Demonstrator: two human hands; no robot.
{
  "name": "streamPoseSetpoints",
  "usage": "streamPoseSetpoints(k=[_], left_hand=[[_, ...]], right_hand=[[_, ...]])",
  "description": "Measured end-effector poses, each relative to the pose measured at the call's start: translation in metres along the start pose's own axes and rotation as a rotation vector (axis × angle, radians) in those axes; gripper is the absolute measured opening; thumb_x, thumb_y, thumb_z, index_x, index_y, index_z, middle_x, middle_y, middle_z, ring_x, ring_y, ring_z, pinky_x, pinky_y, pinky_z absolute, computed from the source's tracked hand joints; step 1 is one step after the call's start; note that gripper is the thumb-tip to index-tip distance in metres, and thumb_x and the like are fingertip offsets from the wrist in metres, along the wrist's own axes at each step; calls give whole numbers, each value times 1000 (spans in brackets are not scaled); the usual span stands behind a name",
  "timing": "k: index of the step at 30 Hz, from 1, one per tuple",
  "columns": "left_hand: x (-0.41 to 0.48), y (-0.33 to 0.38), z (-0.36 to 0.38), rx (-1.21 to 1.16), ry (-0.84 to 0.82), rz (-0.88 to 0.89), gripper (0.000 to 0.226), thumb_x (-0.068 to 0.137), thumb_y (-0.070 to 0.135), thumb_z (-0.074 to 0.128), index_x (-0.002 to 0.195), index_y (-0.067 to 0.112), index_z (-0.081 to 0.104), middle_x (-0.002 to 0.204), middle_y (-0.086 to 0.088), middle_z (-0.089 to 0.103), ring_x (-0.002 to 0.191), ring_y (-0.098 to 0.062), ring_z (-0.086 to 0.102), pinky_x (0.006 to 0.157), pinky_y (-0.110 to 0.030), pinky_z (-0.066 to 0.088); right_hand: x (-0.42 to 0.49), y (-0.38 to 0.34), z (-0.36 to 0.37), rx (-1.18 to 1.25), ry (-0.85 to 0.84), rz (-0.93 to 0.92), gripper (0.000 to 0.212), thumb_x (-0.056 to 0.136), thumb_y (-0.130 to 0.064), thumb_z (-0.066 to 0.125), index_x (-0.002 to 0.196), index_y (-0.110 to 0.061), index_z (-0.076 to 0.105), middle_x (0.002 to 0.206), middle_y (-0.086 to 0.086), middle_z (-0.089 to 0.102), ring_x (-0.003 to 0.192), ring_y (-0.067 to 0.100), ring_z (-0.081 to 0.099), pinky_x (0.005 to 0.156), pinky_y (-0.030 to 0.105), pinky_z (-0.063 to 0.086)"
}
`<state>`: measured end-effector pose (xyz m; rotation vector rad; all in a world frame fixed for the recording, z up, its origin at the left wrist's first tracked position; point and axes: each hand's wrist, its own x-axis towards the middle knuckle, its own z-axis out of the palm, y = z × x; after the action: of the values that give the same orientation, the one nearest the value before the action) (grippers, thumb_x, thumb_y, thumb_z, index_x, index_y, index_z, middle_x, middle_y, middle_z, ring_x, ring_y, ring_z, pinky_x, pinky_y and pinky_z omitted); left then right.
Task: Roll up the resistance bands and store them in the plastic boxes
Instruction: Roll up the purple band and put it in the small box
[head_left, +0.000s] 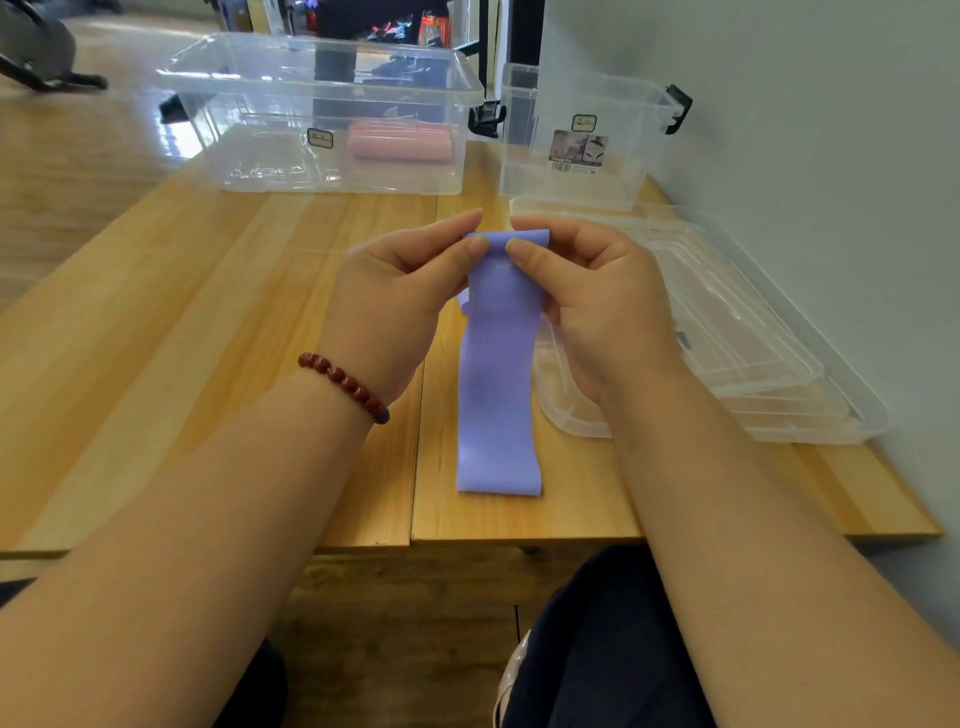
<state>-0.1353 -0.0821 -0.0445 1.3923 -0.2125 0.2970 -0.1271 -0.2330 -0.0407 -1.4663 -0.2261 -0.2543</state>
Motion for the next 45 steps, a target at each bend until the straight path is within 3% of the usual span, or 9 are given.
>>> streamPoseSetpoints(k=[4,7,16,23,27,30,34,40,45], left_hand=[[-3,0,3,42,30,18,21,91,13,66,98,33,72,106,4,74,109,-12,67,98,-35,52],[-3,1,3,19,59,15,21,93,12,64,102,29,71,108,5,72,108,-10,67,94,-30,53],[-5,5,7,23,70,1,22,95,13,62,109,29,67,105,10,71,99,-2,67,85,-20,53],[-6,3,9,16,59,21,21,95,12,61,104,29,69,110,2,72,108,-12,67,91,-28,54],[-8,3,10,112,9,44,22,96,17,60,104,35,70,113,5,71,105,-4,64,89,-25,51],[-9,5,11,175,-3,60,24,94,15,63,116,24,66,104,15,66,96,9,63,79,-12,49],[-9,1,9,174,38,85,20,94,15,63,106,30,69,107,-2,71,105,-14,67,93,-37,55],[-10,2,11,179,0,113,25,98,15,57,101,38,67,106,5,68,105,-11,66,88,-26,54],[-11,3,11,229,-29,124,28,100,16,53,99,41,65,109,17,64,105,-4,64,86,-22,54]], right_hand=[[-7,-7,6,-161,17,9,29,92,-17,67,119,-7,69,112,3,72,109,14,67,90,11,47],[-9,-14,7,-68,95,49,50,97,-43,55,139,-16,54,134,-5,60,124,7,57,103,30,47],[-14,-16,13,186,-155,164,81,94,-66,0,155,-19,25,159,-6,30,146,8,27,119,28,23],[-7,-15,0,-159,-89,59,37,91,-35,65,125,-22,63,127,1,66,119,14,61,105,36,47],[-9,-13,0,-262,-118,-60,18,98,-19,58,102,-30,72,132,-3,63,121,12,59,103,20,43],[-9,-12,1,-253,-106,-58,19,98,-24,56,100,-31,74,131,-12,60,125,5,55,110,37,43],[-6,-11,0,-131,-69,-24,23,89,-25,67,112,-29,68,114,12,70,111,25,66,99,47,51],[-6,-13,-5,-148,-63,-42,13,94,-8,62,102,-13,71,92,2,74,91,13,70,71,23,51],[-4,-8,-7,-171,-71,-22,16,95,-15,62,105,-9,71,98,9,74,99,26,70,88,48,57]])
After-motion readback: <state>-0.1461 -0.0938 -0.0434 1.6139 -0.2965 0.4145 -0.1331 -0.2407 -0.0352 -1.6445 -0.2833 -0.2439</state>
